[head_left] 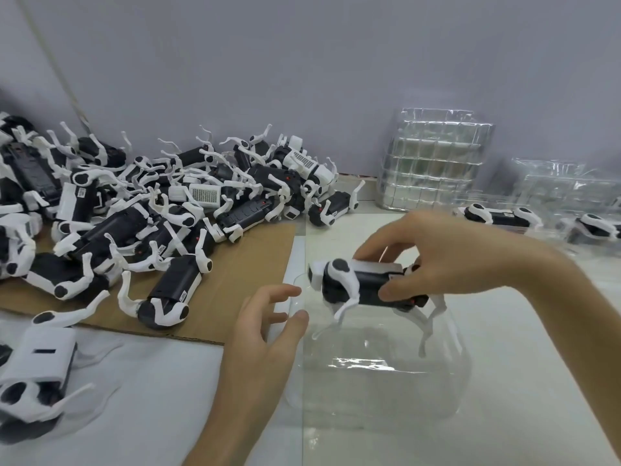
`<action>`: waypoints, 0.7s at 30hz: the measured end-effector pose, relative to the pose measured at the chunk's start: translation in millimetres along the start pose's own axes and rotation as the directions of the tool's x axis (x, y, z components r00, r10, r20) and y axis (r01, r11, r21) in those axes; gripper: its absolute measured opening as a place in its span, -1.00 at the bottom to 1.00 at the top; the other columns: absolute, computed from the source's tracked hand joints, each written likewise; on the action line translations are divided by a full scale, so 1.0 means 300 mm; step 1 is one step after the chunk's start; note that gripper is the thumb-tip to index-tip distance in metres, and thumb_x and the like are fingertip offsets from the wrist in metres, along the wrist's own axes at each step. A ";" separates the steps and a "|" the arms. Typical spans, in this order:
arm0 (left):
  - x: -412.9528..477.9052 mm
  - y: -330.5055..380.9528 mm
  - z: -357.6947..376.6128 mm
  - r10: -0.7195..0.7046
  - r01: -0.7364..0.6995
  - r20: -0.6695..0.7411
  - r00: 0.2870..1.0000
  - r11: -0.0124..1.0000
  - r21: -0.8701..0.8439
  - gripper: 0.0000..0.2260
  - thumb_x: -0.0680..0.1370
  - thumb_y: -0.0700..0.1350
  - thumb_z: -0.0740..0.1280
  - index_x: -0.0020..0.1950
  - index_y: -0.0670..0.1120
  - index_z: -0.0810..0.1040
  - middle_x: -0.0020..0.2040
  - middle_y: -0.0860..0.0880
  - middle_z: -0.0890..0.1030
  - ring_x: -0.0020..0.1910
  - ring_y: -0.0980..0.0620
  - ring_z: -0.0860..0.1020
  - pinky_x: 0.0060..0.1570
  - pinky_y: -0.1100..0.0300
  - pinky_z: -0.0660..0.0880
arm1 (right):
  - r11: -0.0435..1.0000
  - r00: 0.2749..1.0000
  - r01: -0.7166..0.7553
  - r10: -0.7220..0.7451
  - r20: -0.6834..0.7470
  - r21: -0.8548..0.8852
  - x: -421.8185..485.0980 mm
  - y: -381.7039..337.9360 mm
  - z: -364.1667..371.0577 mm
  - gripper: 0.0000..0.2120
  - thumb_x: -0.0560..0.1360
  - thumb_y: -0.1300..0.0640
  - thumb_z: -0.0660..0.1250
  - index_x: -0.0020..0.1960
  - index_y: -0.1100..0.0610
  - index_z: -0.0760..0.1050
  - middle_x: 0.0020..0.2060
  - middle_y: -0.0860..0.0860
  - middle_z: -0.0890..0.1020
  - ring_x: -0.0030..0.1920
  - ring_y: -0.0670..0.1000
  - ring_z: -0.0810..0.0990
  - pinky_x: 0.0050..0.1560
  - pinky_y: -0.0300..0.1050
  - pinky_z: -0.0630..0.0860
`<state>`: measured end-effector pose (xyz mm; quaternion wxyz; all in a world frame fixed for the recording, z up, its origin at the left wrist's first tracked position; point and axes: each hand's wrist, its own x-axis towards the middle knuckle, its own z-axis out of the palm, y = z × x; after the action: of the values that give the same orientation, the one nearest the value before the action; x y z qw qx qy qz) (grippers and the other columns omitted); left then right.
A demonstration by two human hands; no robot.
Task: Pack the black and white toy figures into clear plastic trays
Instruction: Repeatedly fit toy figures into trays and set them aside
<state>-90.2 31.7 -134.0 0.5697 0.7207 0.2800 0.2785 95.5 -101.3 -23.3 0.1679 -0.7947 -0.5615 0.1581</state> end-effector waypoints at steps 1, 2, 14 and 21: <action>0.000 -0.004 0.001 0.003 -0.003 0.004 1.000 1.000 0.021 -0.79 0.54 -0.12 0.38 0.08 0.19 0.58 0.12 0.25 0.58 0.03 0.33 0.54 -0.07 0.35 0.37 | 0.999 0.999 -0.032 0.033 0.042 -0.022 0.000 -0.005 0.008 -0.69 0.41 0.07 0.49 0.11 -0.20 0.61 -0.04 -0.34 0.65 0.05 -0.30 0.59 0.02 -0.24 0.58; 0.001 -0.006 0.003 0.006 -0.006 0.007 1.000 0.999 0.040 -0.77 0.54 -0.12 0.38 0.08 0.20 0.57 0.13 0.26 0.57 0.04 0.34 0.53 -0.07 0.36 0.37 | 0.997 0.995 -0.055 0.059 0.075 -0.048 0.001 -0.009 0.015 -0.69 0.40 0.06 0.49 0.11 -0.20 0.61 -0.06 -0.34 0.65 0.04 -0.31 0.59 0.01 -0.27 0.57; 0.006 -0.027 0.016 0.103 -0.102 -0.001 0.995 0.986 0.130 -0.77 0.57 -0.11 0.32 0.09 0.25 0.50 0.11 0.36 0.49 0.07 0.33 0.50 0.00 0.26 0.40 | 0.959 0.978 -0.160 0.186 0.097 -0.232 0.030 -0.046 0.109 -0.65 0.37 0.07 0.54 0.13 -0.13 0.64 -0.08 -0.21 0.65 0.00 -0.11 0.60 -0.01 -0.11 0.60; 0.009 -0.031 0.006 0.133 -0.131 -0.003 0.991 0.979 0.159 -0.65 0.39 0.15 0.42 0.15 0.23 0.48 0.12 0.30 0.42 0.11 0.30 0.48 0.09 0.22 0.43 | 0.930 0.991 -0.114 0.084 -0.101 -0.349 0.062 -0.044 0.182 -0.76 0.41 0.29 0.35 -0.02 0.01 0.61 -0.14 0.01 0.63 -0.06 0.11 0.54 -0.16 0.02 0.54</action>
<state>-87.9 34.2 -143.2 0.4889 0.7789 0.2566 0.2973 66.3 -74.6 -67.5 0.0373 -0.8452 -0.5324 0.0292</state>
